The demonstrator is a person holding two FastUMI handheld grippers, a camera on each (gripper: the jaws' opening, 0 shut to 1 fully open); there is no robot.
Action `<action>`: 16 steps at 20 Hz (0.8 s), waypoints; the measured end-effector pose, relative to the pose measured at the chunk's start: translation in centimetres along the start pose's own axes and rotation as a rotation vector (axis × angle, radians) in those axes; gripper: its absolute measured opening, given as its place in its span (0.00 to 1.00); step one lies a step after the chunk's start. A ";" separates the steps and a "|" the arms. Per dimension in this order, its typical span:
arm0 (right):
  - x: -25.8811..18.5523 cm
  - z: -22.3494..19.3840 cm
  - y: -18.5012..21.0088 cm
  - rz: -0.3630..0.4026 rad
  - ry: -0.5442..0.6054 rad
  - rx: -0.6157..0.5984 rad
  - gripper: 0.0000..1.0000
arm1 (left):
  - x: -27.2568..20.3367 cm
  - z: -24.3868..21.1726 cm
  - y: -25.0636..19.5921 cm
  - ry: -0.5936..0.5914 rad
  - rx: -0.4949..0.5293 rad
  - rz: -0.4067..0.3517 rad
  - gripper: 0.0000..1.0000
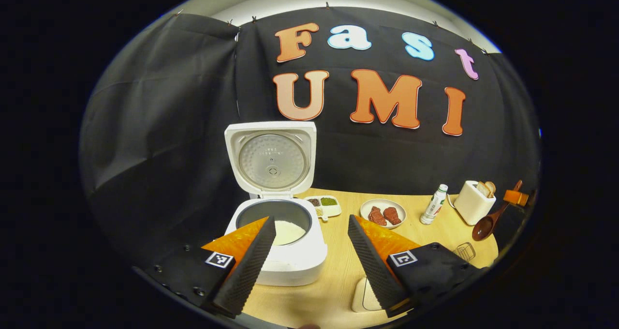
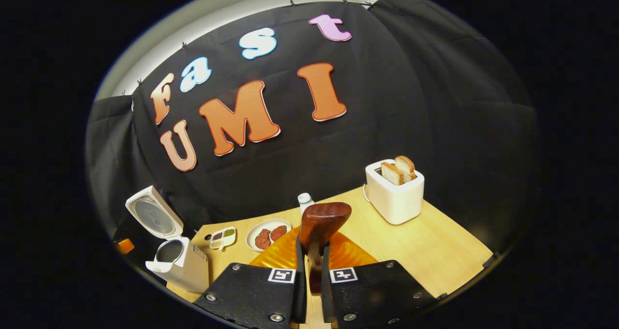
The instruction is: Close the left gripper, press the button to open the rice cooker; take a wooden spoon from the chopstick holder with the right hand, scoop a spoonful of rice and pour it into the rice cooker, then put the wooden spoon back into the chopstick holder.
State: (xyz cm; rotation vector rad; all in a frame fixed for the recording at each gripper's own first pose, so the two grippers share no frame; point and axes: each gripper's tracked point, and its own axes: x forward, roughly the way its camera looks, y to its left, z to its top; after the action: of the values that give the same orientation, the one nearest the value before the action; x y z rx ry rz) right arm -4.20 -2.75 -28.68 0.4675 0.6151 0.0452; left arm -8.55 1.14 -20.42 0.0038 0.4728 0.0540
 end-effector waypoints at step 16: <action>2.7 -9.7 -3.8 0.080 0.194 0.120 0.19 | -2.7 -2.7 -2.8 0.076 -0.043 0.079 1.00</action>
State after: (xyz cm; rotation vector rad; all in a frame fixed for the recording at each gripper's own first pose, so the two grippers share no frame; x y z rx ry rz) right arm -7.85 -1.76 -38.73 0.6088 0.7924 0.1310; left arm -12.06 -1.82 -21.64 -0.0217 0.5472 0.1422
